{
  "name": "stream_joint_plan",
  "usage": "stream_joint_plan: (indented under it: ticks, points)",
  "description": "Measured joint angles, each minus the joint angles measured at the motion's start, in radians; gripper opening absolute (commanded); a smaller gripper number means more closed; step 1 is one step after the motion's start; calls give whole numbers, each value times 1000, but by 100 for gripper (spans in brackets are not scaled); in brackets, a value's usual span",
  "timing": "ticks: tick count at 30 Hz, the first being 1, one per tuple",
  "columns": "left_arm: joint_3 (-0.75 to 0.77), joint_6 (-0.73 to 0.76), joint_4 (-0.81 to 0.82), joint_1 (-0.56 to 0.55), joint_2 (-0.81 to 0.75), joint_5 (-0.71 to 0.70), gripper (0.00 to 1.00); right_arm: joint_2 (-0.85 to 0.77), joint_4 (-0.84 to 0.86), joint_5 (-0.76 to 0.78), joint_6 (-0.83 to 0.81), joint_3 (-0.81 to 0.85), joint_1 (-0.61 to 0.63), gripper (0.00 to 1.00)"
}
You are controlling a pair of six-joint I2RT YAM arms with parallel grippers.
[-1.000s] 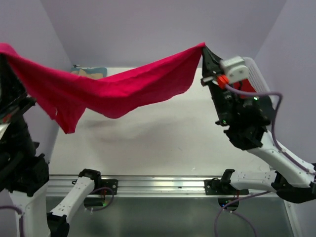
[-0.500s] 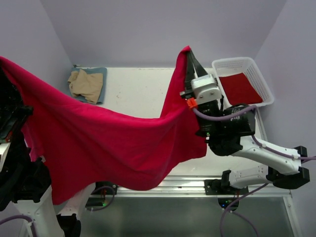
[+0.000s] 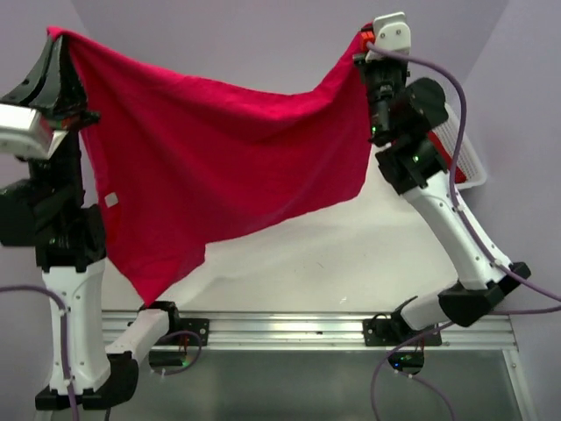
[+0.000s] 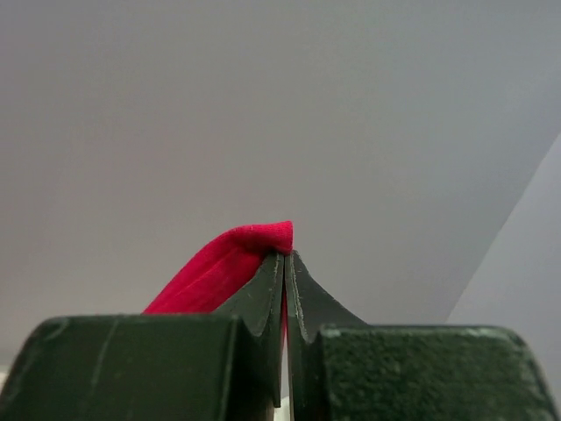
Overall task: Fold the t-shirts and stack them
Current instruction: Flatten the tshirt out
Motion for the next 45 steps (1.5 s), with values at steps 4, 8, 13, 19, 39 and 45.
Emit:
stream_joint_plan:
  ticks: [4,8,13,19,39,45]
  points:
    - [0,35,-3,-36,121,-52,0,133,-88,-84,156,63,-171,0]
    - [-17,92,-3,-67,251,-110,0,256,-171,-169,297,64,-335,0]
    - [-76,124,-18,-71,333,-143,0,290,-203,-226,393,-35,-475,0]
    - [-88,166,-30,-111,290,-169,0,95,-171,-250,385,-160,-443,0]
    - [8,-75,172,129,-311,147,0,-661,158,-347,208,-322,-191,0]
    - [-192,-106,273,127,-209,76,0,-391,164,-208,169,-315,-192,0]
